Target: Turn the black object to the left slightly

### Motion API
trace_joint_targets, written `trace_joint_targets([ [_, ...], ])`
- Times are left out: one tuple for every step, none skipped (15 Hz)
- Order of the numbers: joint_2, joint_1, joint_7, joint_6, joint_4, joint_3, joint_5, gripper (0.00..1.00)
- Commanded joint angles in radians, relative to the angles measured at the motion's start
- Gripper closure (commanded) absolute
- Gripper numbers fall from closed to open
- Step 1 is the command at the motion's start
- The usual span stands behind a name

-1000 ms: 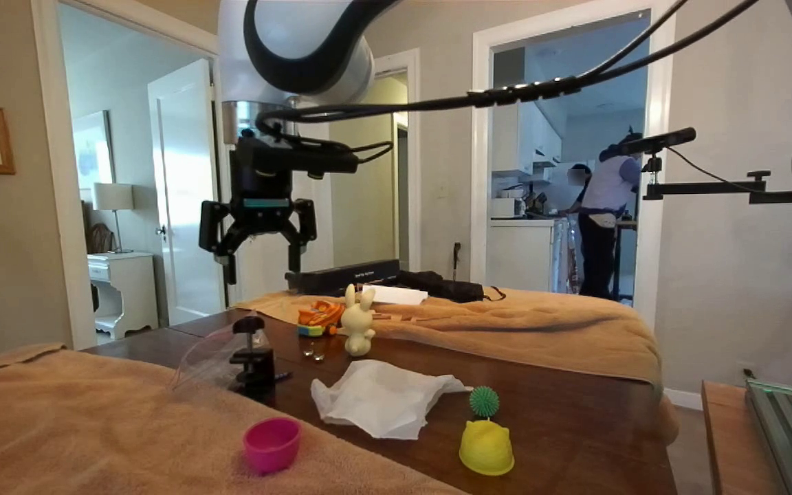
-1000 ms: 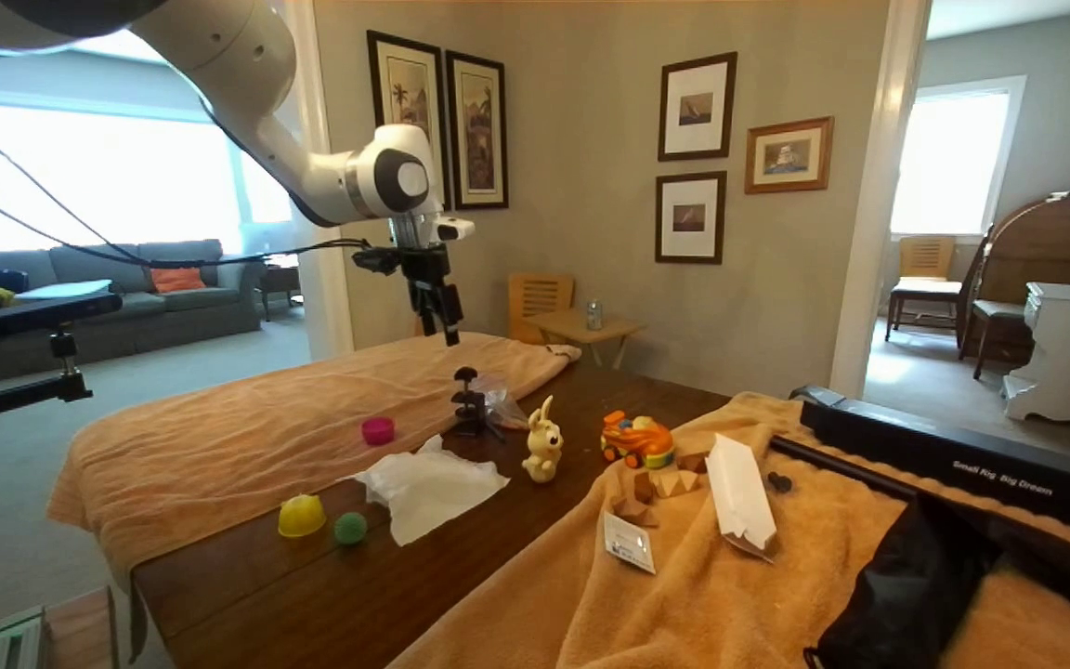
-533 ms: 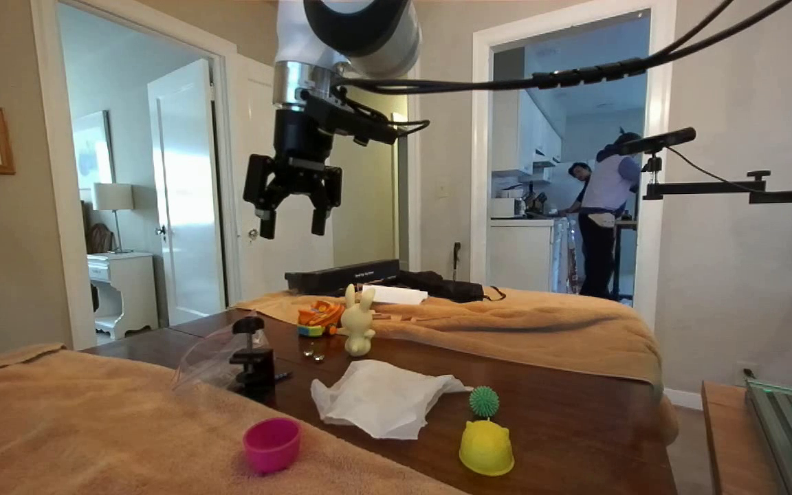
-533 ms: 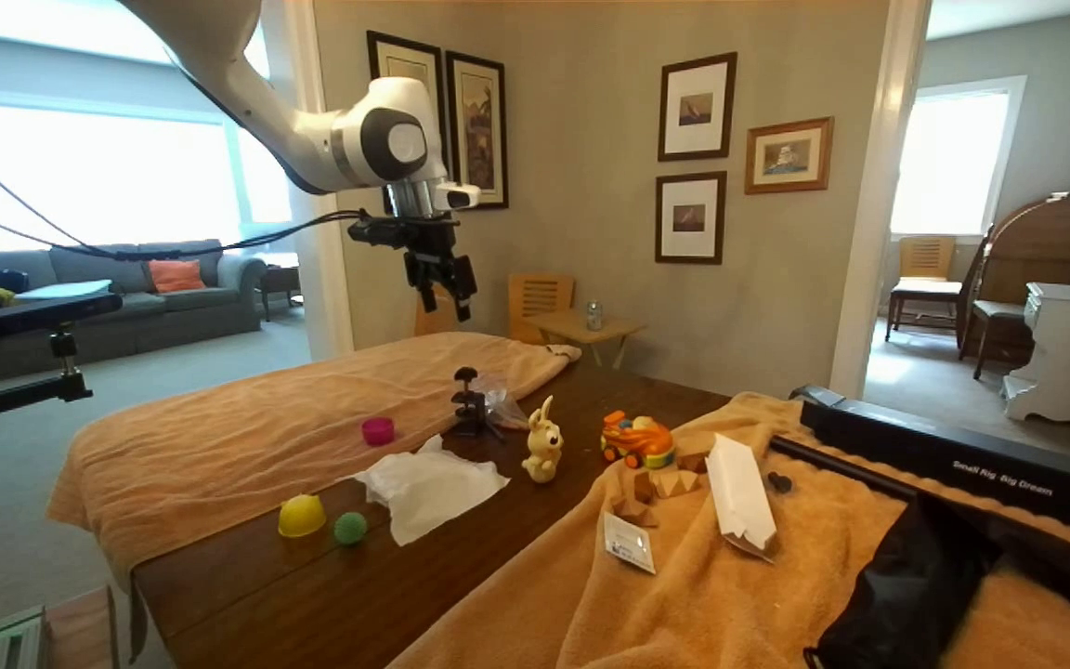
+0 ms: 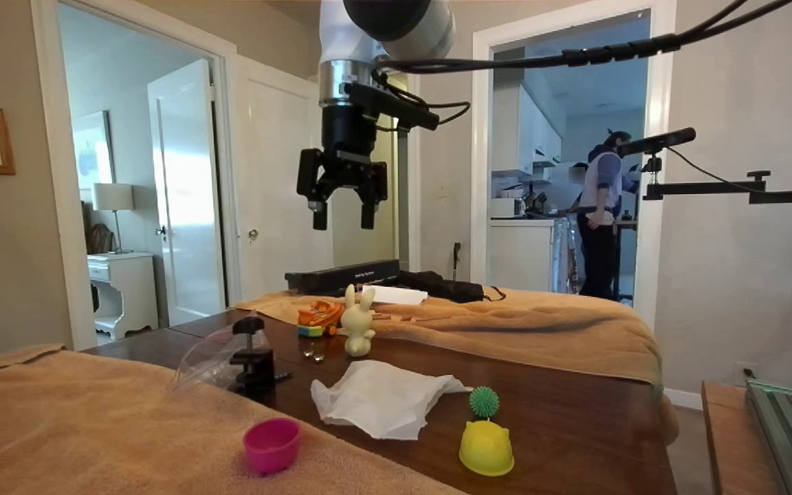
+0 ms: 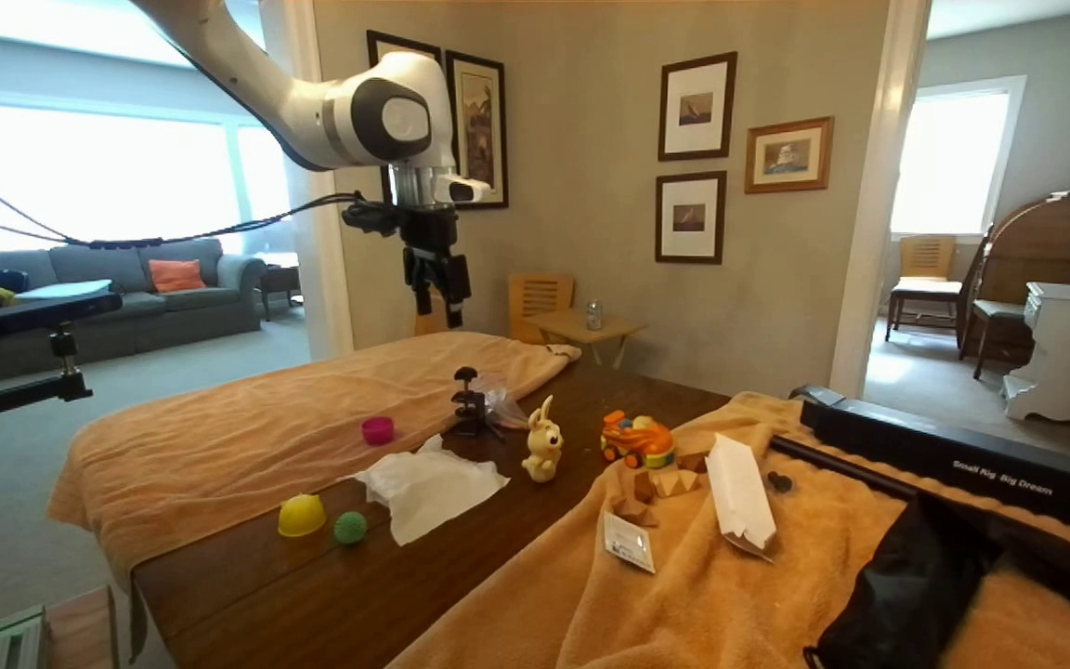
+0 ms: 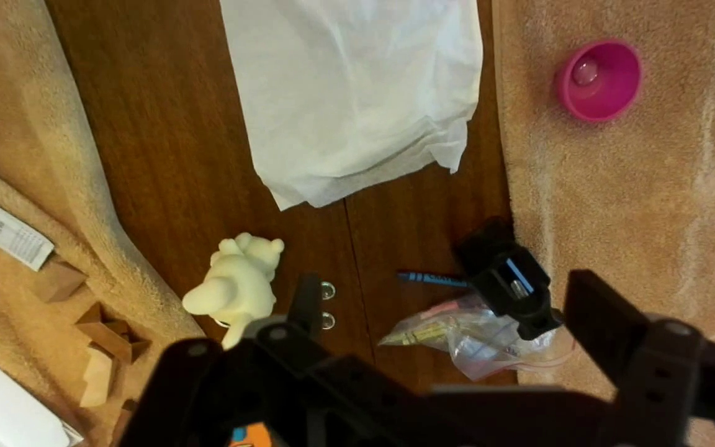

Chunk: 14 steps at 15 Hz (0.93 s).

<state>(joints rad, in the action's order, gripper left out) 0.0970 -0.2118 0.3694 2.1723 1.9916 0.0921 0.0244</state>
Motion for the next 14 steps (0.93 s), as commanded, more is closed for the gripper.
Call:
trace_joint_targets([
  [-0.052, 0.028, -0.051, -0.047, 0.038, 0.014, -0.040, 0.00],
  [-0.050, 0.030, -0.054, -0.050, 0.040, 0.014, -0.027, 0.00],
  [-0.049, 0.032, -0.056, -0.049, 0.044, 0.014, -0.019, 0.00],
  [-0.047, 0.034, -0.061, -0.051, 0.047, 0.014, -0.015, 0.00],
  [-0.043, 0.035, -0.064, -0.049, 0.049, 0.013, -0.010, 0.00],
  [-0.041, 0.036, -0.068, -0.052, 0.050, 0.013, -0.009, 0.00],
  [-0.039, 0.037, -0.069, -0.052, 0.053, 0.013, -0.001, 0.00],
  [-0.038, 0.037, -0.073, -0.054, 0.055, 0.013, 0.002, 0.00],
  [-0.037, 0.038, -0.070, -0.054, 0.058, 0.012, 0.011, 0.00],
  [-0.035, 0.039, -0.068, -0.053, 0.061, 0.011, 0.016, 0.00],
  [-0.033, 0.039, -0.067, -0.051, 0.063, 0.011, 0.020, 0.00],
  [-0.032, 0.039, -0.065, -0.048, 0.063, 0.011, 0.025, 0.00],
  [-0.031, 0.039, -0.064, -0.040, 0.066, 0.011, 0.030, 0.00],
  [-0.030, 0.039, -0.062, -0.034, 0.068, 0.012, 0.036, 0.00],
])
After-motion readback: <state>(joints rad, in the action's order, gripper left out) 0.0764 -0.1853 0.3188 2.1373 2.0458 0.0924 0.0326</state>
